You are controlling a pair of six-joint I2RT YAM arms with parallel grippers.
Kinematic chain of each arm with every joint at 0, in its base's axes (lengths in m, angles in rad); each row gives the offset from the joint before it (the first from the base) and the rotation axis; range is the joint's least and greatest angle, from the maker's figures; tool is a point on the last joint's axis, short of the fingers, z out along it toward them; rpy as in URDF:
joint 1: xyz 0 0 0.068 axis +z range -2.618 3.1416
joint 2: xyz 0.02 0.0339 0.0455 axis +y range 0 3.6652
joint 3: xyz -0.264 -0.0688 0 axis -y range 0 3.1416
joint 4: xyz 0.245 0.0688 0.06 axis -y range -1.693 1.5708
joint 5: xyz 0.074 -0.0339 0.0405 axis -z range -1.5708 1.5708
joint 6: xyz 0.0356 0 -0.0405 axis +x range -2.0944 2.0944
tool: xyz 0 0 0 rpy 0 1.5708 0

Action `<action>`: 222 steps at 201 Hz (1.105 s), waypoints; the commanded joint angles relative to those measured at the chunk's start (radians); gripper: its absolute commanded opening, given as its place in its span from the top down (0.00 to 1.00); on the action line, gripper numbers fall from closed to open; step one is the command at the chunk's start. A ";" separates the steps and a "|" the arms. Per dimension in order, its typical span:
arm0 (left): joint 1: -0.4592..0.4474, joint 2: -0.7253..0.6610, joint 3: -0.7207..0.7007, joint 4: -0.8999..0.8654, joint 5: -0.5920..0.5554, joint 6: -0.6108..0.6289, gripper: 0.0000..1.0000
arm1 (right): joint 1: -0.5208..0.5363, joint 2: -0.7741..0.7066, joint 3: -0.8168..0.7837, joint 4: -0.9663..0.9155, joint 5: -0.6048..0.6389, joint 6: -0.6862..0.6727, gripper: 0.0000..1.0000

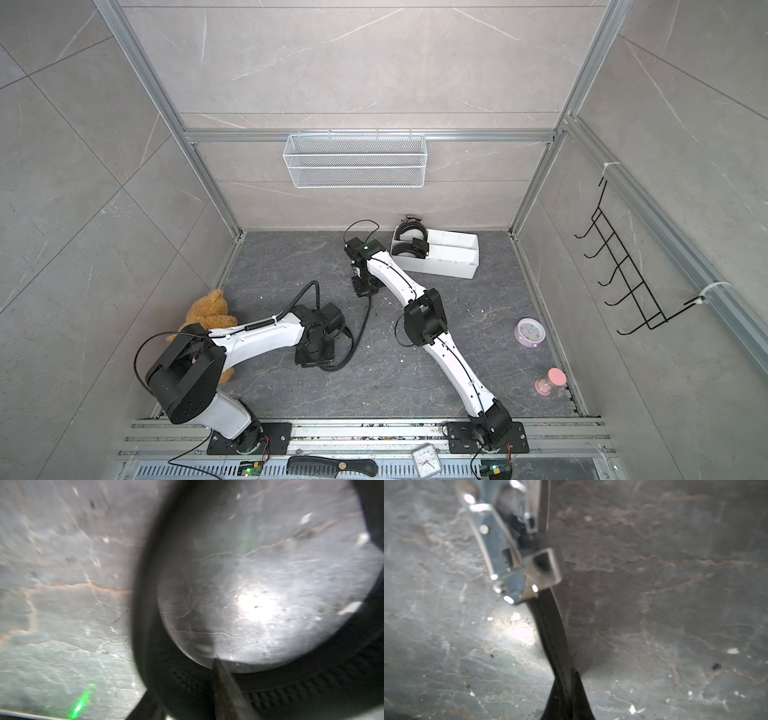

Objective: Place the belts into the storage roll
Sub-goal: Roll the belt at the center of the board.

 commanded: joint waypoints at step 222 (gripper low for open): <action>-0.025 0.217 0.167 0.057 0.086 0.312 0.87 | -0.034 -0.519 -0.380 -0.109 -0.035 0.050 0.37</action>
